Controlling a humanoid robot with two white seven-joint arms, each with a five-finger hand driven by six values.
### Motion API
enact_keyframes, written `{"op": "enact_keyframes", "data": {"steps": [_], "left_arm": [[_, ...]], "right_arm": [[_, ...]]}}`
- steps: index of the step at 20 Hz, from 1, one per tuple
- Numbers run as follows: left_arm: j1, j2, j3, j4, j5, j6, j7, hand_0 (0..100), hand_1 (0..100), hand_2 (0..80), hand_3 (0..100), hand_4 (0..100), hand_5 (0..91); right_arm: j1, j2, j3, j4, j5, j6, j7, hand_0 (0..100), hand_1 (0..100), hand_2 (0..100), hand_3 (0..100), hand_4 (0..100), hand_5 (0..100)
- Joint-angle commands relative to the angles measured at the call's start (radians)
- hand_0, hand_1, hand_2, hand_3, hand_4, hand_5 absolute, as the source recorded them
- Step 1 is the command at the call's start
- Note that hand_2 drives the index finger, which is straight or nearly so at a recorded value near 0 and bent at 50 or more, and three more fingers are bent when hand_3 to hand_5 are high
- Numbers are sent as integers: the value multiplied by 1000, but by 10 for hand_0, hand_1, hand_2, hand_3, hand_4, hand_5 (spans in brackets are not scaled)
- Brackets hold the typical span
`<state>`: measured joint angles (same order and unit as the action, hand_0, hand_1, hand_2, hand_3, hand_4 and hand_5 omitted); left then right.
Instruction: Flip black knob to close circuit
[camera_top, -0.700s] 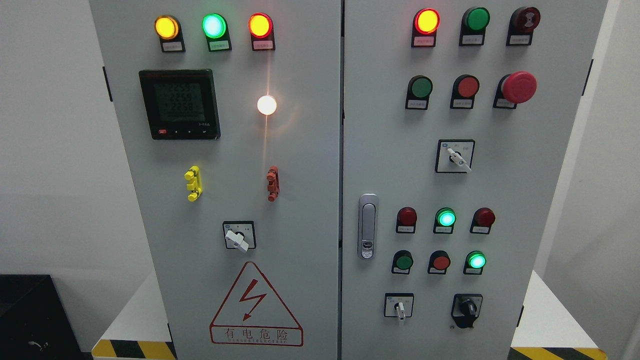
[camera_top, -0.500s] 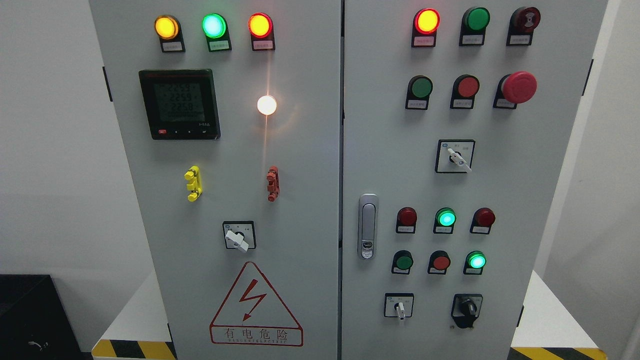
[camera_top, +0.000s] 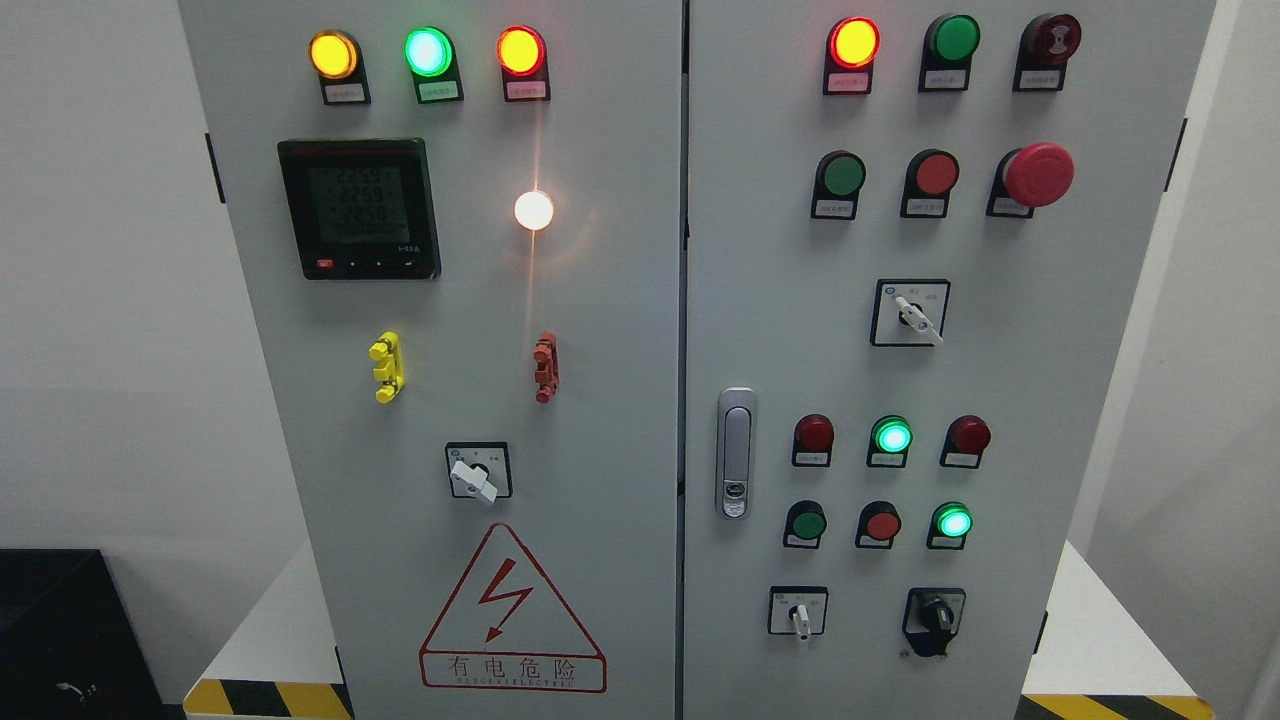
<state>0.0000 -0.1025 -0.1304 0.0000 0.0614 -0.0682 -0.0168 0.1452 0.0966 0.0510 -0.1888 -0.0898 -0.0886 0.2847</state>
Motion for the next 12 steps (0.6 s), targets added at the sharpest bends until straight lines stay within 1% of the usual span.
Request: {"op": "enact_keyframes", "data": {"steps": [1, 3, 4, 5, 6, 7, 8, 9, 10, 11, 12], "left_arm": [[21, 0, 0, -23, 0, -1, 0, 120, 556, 0, 0, 0, 0], [21, 1, 0, -23, 0, -1, 0, 120, 556, 0, 0, 0, 0], [21, 0, 0, -23, 0, -1, 0, 120, 556, 0, 0, 0, 0], [21, 0, 0, -23, 0, -1, 0, 120, 556, 0, 0, 0, 0], [21, 0, 0, -23, 0, -1, 0, 120, 556, 0, 0, 0, 0], [21, 0, 0, -23, 0, -1, 0, 120, 556, 0, 0, 0, 0], [21, 0, 0, -23, 0, -1, 0, 120, 556, 0, 0, 0, 0], [21, 1, 0, -23, 0, -1, 0, 120, 556, 0, 0, 0, 0], [21, 0, 0, -23, 0, -1, 0, 120, 556, 0, 0, 0, 0], [21, 0, 0, -23, 0, -1, 0, 120, 556, 0, 0, 0, 0], [21, 0, 0, -23, 0, -1, 0, 120, 556, 0, 0, 0, 0]], "right_arm": [[10, 9, -3, -104, 13, 6, 1, 0, 126, 0, 0, 0, 0], [17, 9, -20, -156, 45, 7, 1, 0, 126, 0, 0, 0, 0], [17, 9, -51, -184, 65, 9, 1, 0, 124, 0, 11, 0, 0], [19, 12, -92, -208, 100, 16, 2, 0, 125, 0, 49, 0, 0], [19, 18, -135, -236, 145, 30, 5, 0, 125, 0, 53, 0, 0], [19, 20, -182, -270, 189, 42, 16, 0, 123, 0, 108, 21, 0], [19, 20, -213, -306, 227, 52, 22, 0, 120, 24, 174, 93, 0], [19, 20, -227, -334, 252, 56, 22, 0, 120, 25, 174, 93, 0], [19, 20, -230, -357, 254, 59, 19, 0, 116, 46, 203, 125, 0], [19, 20, -232, -382, 255, 61, 17, 0, 104, 142, 342, 279, 51], [19, 20, -232, -406, 257, 69, 16, 0, 102, 159, 362, 298, 75]]}}
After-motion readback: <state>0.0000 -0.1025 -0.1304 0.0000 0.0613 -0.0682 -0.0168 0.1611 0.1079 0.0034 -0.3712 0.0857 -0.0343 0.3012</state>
